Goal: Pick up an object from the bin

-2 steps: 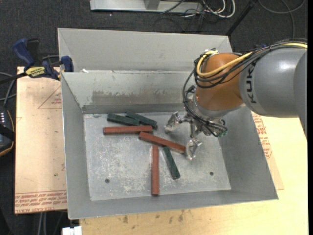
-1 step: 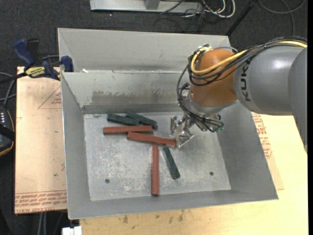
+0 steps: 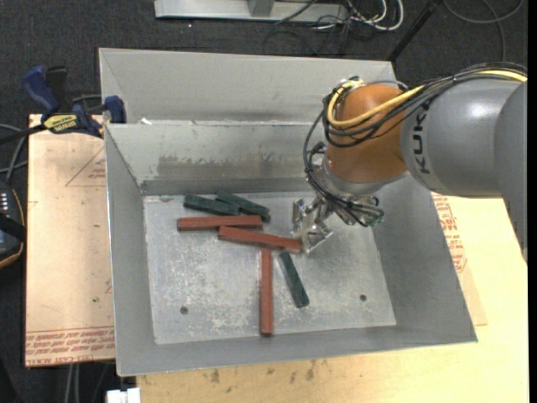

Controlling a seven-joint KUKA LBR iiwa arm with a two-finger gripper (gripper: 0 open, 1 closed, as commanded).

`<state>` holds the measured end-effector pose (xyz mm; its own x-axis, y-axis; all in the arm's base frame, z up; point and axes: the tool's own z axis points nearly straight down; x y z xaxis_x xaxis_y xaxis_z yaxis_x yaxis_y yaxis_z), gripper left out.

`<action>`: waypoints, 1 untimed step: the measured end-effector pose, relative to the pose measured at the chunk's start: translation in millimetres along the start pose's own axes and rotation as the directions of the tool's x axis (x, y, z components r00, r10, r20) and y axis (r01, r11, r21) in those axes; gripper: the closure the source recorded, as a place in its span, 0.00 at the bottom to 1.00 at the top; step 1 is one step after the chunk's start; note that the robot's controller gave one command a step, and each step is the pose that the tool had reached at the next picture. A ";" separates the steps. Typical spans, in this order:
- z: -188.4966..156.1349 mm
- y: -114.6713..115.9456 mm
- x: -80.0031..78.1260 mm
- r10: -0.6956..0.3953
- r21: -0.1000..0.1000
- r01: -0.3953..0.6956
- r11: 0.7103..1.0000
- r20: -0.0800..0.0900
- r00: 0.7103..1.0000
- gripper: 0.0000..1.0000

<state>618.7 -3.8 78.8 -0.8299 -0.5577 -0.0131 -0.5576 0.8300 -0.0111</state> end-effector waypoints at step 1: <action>-105.4 32.8 6.8 -0.007 -0.011 0.007 1.000 -0.009 1.000 1.00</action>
Offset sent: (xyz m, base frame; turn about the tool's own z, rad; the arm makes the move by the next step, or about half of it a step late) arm 0.0000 0.0000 0.0000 0.0000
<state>592.9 19.8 183.8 -0.8263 -0.5632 -0.0038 -0.5632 0.8263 -0.0001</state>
